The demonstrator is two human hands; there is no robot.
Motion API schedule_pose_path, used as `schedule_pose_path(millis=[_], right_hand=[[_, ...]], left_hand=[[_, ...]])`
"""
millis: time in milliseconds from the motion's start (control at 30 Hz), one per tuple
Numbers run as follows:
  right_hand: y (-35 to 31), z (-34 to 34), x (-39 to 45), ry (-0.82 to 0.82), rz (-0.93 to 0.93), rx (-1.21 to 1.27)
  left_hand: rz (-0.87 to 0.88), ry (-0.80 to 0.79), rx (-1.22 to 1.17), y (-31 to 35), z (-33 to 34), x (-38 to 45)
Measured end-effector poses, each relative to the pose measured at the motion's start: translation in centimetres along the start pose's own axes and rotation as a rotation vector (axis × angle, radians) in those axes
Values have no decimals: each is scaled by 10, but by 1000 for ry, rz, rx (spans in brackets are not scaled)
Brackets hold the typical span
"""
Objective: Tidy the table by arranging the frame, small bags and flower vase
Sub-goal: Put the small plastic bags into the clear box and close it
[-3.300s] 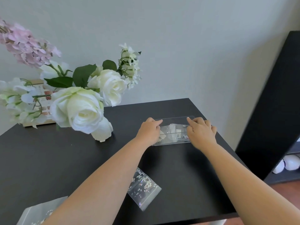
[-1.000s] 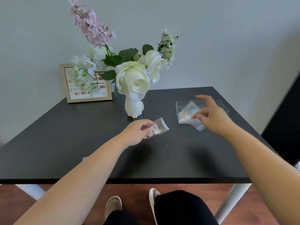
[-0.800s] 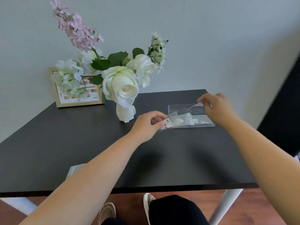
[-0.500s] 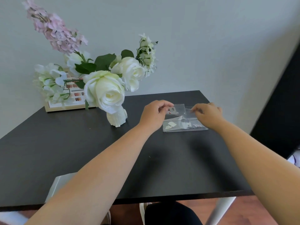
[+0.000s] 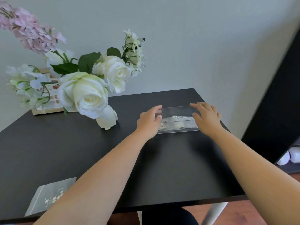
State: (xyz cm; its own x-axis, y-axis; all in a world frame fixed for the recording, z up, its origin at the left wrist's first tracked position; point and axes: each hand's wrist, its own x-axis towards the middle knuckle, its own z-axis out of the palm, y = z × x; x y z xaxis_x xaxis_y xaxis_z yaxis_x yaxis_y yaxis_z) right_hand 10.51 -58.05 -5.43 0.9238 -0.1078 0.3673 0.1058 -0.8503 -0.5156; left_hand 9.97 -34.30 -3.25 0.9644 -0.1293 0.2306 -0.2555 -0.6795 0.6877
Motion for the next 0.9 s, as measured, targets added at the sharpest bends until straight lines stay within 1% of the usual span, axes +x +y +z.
schedule_pose_path(millis=[67,133,300,367,400,467,567,633,767,833,900], right_hand=[[2,0,-3,11,10,7],[0,0,-8,17,-26,-7],[-19,3,-31,48,-265,-95],[-31,6,-37,26,-341,-128],[-38,8,-37,5,-350,-134],[-48,13,-33,-41,-287,-108],[-55,14,-24,-111,-60,18],[-56,11,-20,-132,18,58],[-61,1,-9,-118,22,66],[-67,2,-7,-118,13,55],[-69,7,-9,-117,21,56]], left_hand=[[3,11,1,-5,-2,-1],[8,14,3,-13,-9,-6],[12,-24,-32,-42,-45,-30],[-7,-41,-26,-53,-59,-43],[-19,-50,-24,-58,-66,-50],[-45,-65,-23,-67,-77,-63],[-79,-65,-11,-80,-94,-88],[-87,-74,20,-90,-108,-105],[-126,-130,106,-107,-149,-133],[-199,-181,122,-117,-170,-148],[-275,-265,147,-129,-189,-164]])
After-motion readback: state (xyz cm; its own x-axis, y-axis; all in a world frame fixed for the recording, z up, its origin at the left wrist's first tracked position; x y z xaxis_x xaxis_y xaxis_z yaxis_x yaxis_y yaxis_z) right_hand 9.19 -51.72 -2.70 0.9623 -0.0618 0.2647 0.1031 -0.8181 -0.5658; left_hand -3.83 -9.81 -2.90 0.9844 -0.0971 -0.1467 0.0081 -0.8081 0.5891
